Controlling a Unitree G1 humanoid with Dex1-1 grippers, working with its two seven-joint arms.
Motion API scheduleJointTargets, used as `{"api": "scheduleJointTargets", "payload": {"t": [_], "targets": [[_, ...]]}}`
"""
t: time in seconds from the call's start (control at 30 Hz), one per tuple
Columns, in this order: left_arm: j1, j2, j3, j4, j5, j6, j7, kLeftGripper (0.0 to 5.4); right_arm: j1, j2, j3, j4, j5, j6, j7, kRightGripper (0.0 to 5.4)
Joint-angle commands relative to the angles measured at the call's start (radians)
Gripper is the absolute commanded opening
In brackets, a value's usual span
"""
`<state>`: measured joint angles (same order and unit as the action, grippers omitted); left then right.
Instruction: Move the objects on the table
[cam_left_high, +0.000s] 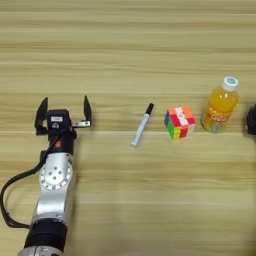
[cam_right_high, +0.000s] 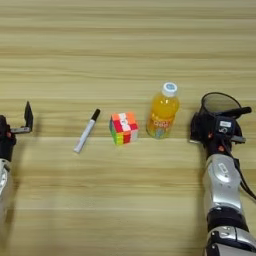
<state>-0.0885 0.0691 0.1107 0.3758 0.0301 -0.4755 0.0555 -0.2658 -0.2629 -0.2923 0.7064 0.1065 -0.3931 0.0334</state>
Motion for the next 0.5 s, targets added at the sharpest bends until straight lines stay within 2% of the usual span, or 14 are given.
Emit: {"api": "scheduleJointTargets", "payload": {"t": [0.03, 0.17, 0.33, 0.5], "targets": [[0.008, -0.001, -0.005, -0.010, 0.005, 0.012, 0.004, 5.40, 0.043, 0.012, 0.013, -0.084, 0.009, 0.015, 0.016, 4.69], [0.008, -0.001, -0.003, -0.009, 0.005, 0.016, 0.006, 5.40, 0.135, 0.034, 0.031, -0.229, 0.013, 0.050, 0.027, 4.68], [0.000, 0.002, 0.000, 0.005, 0.002, 0.017, 0.006, 5.40, 0.295, 0.064, 0.063, -0.439, 0.023, 0.124, 0.057, 4.68], [-0.017, 0.007, 0.005, 0.032, -0.001, 0.013, 0.003, 5.40, 0.418, 0.066, 0.076, -0.599, 0.050, 0.204, 0.097, 4.68]]}}
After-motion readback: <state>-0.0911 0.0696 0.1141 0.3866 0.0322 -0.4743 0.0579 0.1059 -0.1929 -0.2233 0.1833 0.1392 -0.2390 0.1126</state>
